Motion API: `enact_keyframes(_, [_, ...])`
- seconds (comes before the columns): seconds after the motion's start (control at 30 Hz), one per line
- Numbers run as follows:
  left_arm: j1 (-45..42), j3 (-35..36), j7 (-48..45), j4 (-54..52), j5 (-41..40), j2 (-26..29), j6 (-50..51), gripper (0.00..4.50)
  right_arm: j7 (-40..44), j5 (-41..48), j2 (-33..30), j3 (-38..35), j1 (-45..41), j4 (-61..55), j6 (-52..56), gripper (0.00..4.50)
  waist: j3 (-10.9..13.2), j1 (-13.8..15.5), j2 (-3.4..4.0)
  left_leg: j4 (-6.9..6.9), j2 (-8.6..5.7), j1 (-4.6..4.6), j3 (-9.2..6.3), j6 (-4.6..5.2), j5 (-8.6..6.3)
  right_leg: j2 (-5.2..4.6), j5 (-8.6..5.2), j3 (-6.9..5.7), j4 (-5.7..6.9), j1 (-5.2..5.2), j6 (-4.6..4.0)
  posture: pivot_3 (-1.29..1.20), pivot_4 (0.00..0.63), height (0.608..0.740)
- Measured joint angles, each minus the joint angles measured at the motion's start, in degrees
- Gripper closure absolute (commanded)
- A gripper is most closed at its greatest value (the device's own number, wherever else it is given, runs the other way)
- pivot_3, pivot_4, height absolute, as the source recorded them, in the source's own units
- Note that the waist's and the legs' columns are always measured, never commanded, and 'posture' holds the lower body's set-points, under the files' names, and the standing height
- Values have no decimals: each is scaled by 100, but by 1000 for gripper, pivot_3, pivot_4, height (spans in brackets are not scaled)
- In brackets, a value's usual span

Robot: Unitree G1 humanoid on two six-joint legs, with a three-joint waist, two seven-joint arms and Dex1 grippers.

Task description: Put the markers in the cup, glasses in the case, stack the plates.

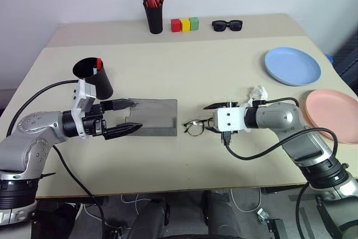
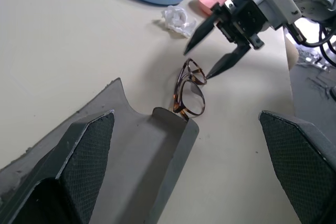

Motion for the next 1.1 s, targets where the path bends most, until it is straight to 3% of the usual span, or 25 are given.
enact_keyframes(0.57, [-3,-9,44,-94,-62,0,24,0,-195,-788,16,401,-170,391,-699,1618,0,-1,0,0,0,0,1,0,0,0,0,0,0,0,0,0,150,740])
enact_keyframes(0.67, [6,-10,29,-94,-60,0,8,0,-163,-840,21,416,-218,462,-713,2446,0,-3,0,0,0,0,1,0,0,0,0,0,0,0,0,0,150,740])
enact_keyframes(0.8, [8,-10,15,-93,-58,0,0,0,-143,-959,21,457,-254,521,-838,4455,0,-2,0,0,0,0,1,0,0,0,0,0,0,0,0,0,150,740])
enact_keyframes(1.1, [9,-10,17,-92,-56,0,1,0,-61,-1018,52,458,-322,543,-832,4455,0,-1,0,0,0,1,0,0,0,1,0,0,0,0,0,0,150,740])
